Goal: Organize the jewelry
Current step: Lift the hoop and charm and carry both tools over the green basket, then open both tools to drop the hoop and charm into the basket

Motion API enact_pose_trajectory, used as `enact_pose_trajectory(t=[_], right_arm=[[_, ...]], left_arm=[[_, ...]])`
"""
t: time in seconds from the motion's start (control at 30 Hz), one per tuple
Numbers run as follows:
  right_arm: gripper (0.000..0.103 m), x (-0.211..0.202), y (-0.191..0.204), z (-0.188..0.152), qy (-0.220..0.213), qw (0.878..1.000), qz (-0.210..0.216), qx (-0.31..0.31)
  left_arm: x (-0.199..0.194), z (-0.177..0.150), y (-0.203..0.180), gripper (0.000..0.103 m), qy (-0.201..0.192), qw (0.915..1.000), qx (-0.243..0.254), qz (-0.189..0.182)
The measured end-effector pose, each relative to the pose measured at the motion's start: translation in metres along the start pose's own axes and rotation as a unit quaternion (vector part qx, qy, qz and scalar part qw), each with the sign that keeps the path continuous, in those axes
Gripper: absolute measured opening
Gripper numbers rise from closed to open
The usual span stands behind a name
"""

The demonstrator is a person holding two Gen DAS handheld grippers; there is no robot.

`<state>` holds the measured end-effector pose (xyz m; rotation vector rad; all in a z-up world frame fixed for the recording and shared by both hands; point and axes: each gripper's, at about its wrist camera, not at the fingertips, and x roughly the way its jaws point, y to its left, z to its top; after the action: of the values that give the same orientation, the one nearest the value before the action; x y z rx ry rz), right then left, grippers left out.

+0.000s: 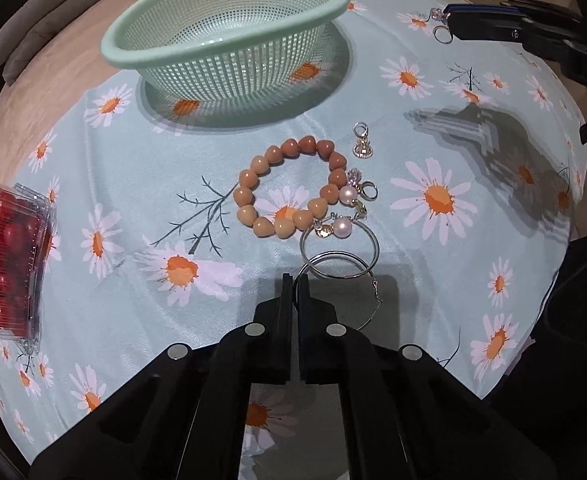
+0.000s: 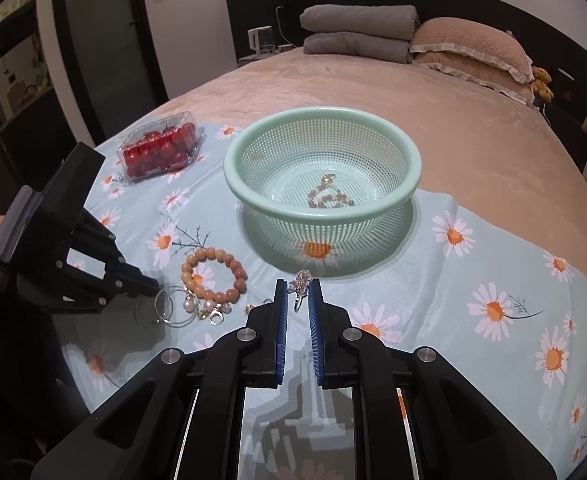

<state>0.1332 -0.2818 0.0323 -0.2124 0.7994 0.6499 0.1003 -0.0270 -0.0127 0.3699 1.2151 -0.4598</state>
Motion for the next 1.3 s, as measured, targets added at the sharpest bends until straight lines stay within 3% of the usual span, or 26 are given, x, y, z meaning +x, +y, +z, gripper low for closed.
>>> enact_pose_trajectory(t=[0.3, 0.63, 0.97, 1.3], right_arm=[[0.01, -0.013, 0.009, 0.018, -0.039, 0.999, 0.011, -0.002], [0.01, -0.013, 0.012, 0.042, -0.083, 0.996, 0.027, 0.018], [0.01, 0.009, -0.007, 0.06, -0.121, 0.989, 0.007, 0.09], [0.011, 0.041, -0.02, 0.058, -0.111, 0.987, -0.013, 0.119]], left_arm=[[-0.045, 0.014, 0.033, 0.002, -0.066, 0.9969, -0.042, -0.008], [-0.066, 0.045, 0.061, 0.002, -0.106, 0.9889, -0.1, -0.029], [-0.059, 0.087, 0.081, 0.002, -0.154, 0.9676, -0.195, -0.045], [-0.035, 0.104, 0.087, 0.003, -0.15, 0.966, -0.209, -0.029]])
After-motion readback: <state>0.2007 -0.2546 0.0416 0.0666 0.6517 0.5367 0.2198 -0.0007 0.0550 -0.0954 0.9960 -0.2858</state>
